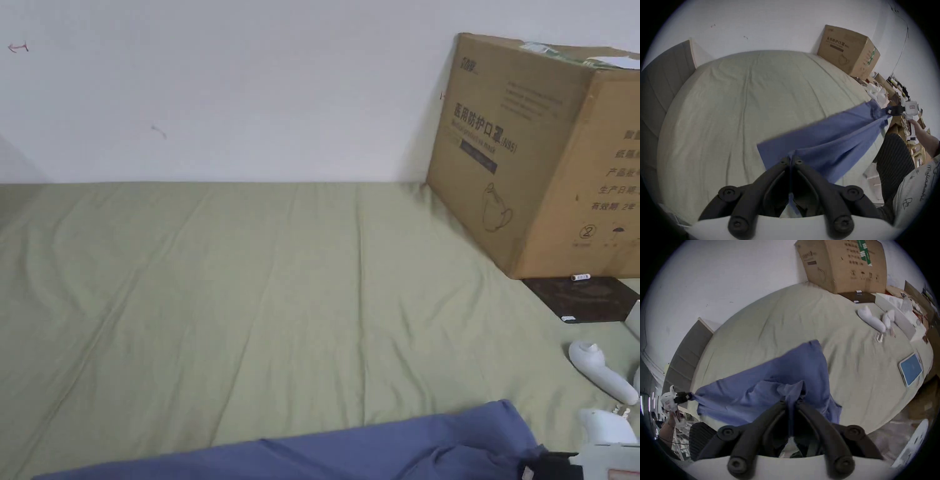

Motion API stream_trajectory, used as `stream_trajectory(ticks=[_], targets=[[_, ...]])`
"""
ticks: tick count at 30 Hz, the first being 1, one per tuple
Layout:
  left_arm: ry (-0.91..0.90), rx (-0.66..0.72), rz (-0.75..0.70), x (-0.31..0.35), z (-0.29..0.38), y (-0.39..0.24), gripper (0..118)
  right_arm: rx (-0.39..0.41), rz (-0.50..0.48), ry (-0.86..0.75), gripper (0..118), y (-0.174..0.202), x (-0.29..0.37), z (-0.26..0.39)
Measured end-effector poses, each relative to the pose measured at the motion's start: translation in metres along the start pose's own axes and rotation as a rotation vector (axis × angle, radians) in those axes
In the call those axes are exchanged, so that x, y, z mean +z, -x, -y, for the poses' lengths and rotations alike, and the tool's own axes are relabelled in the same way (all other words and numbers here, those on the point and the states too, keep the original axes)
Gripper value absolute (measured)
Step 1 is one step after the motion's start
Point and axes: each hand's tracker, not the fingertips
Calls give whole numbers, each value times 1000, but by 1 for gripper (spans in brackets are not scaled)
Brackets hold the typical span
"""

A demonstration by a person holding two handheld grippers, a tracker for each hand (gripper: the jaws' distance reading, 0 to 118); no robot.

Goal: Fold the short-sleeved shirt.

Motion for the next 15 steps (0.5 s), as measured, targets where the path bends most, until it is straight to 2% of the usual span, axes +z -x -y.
stream_trajectory(ticks=[1, 2, 3, 4, 5, 6, 10, 12, 15], targets=[[5, 11, 5, 0, 4, 0, 7, -6, 13, 7, 8, 1, 1, 2], [9, 23, 2, 1, 7, -2, 17, -12, 18, 6, 22, -2, 2, 1], [4, 27, -26, 4, 10, -4, 43, -9, 36, -7, 57, 0, 6, 1], [-5, 25, -50, 7, 10, -5, 72, 3, 46, -16, 87, 2, 10, 1], [-15, 34, -50, 12, 9, -6, 101, 14, 46, -28, 105, 5, 16, 0], [-25, 55, -54, 17, 7, -8, 118, 22, 47, -45, 115, 6, 23, -3], [-172, 111, -19, 43, -6, -30, 116, 44, -17, -188, 115, 29, 56, -15], [-239, 149, -19, 52, -13, -48, 116, 96, -16, -259, 115, 49, 67, -20], [-281, 153, -128, 52, -25, -80, 118, 172, 15, -329, 115, 82, 72, -23]])
